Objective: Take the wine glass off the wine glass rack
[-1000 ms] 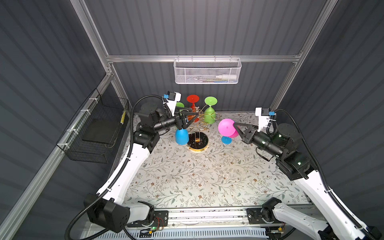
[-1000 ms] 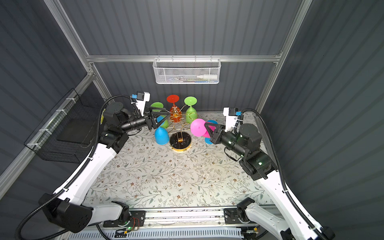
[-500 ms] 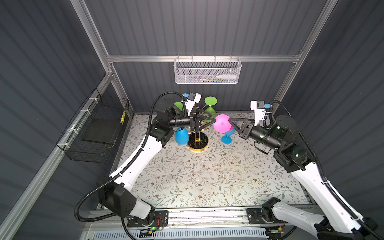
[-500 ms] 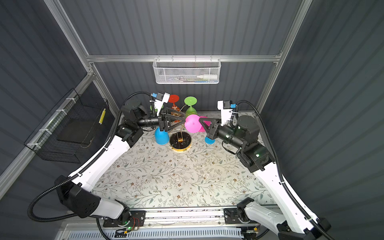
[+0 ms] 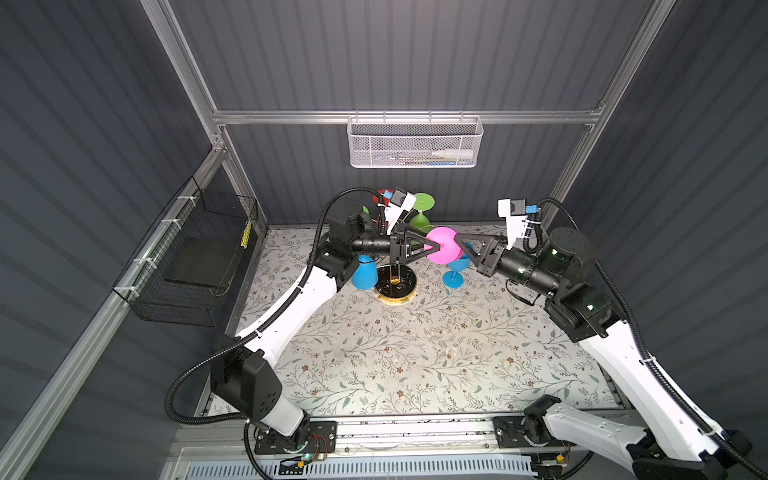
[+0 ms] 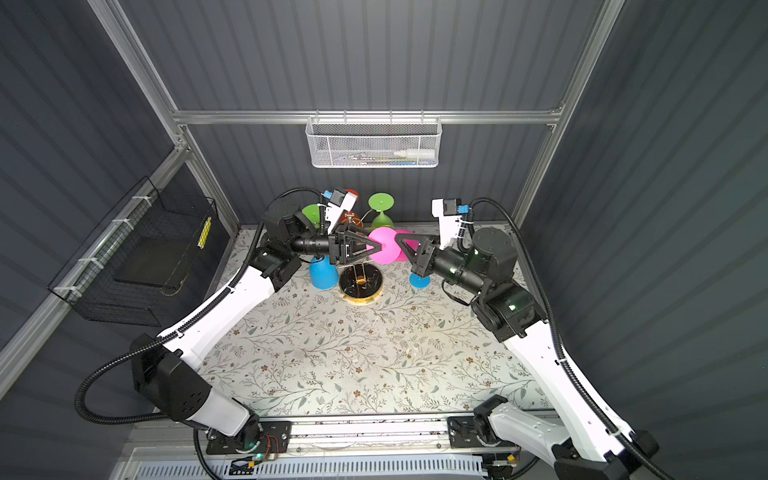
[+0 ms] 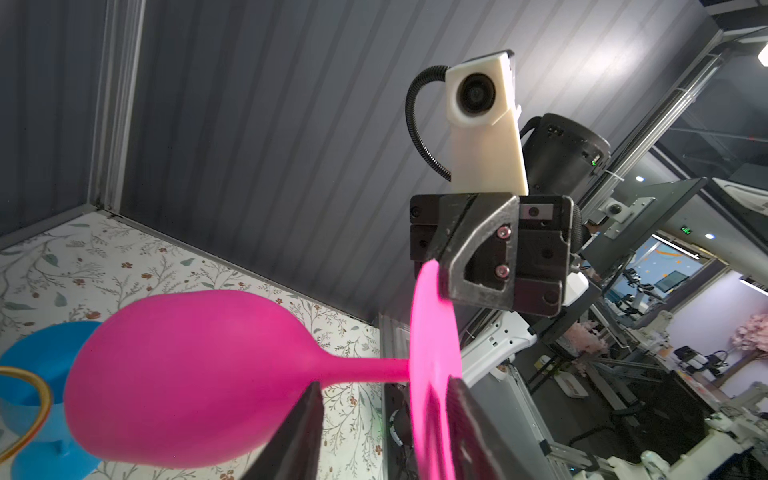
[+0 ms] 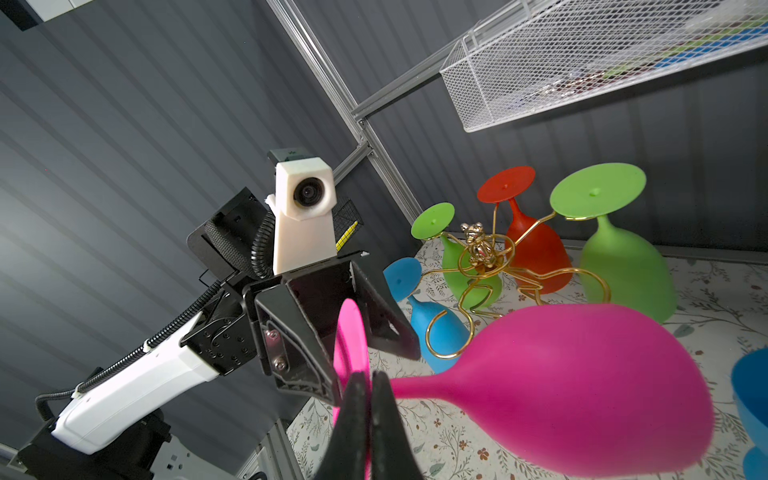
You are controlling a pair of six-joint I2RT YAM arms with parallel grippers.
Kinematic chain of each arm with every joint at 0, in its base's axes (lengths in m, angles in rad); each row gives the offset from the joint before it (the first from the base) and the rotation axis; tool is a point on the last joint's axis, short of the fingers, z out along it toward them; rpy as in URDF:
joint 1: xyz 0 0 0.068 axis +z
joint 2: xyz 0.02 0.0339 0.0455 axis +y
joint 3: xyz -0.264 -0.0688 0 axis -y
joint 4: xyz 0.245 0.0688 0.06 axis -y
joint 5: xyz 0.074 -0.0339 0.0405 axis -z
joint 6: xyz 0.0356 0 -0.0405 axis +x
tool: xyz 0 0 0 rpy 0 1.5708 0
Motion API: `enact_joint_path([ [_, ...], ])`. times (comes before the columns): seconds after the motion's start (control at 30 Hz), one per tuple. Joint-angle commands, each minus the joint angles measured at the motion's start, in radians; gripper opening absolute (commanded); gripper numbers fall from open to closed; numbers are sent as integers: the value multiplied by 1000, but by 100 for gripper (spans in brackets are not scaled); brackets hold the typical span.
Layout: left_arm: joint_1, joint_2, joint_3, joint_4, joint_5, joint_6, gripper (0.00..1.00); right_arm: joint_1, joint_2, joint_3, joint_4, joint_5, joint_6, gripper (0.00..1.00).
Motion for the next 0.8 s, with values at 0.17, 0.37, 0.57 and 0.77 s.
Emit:
enact_joint_path([
  [0.17,-13,18,45,94,78,-81,23,-3,6,26,28,-19,-14,0],
  [0.37,-13,13,42,98,70,-93,0,-8,7,30,5,-5,-18,0],
  [0.57,-13,24,78,67,67,-135,0,-53,-19,11,-29,13,-40,28],
  [0.77,-3,44,130,25,70,-189,0,-162,-144,-125,-20,117,-169,74],
])
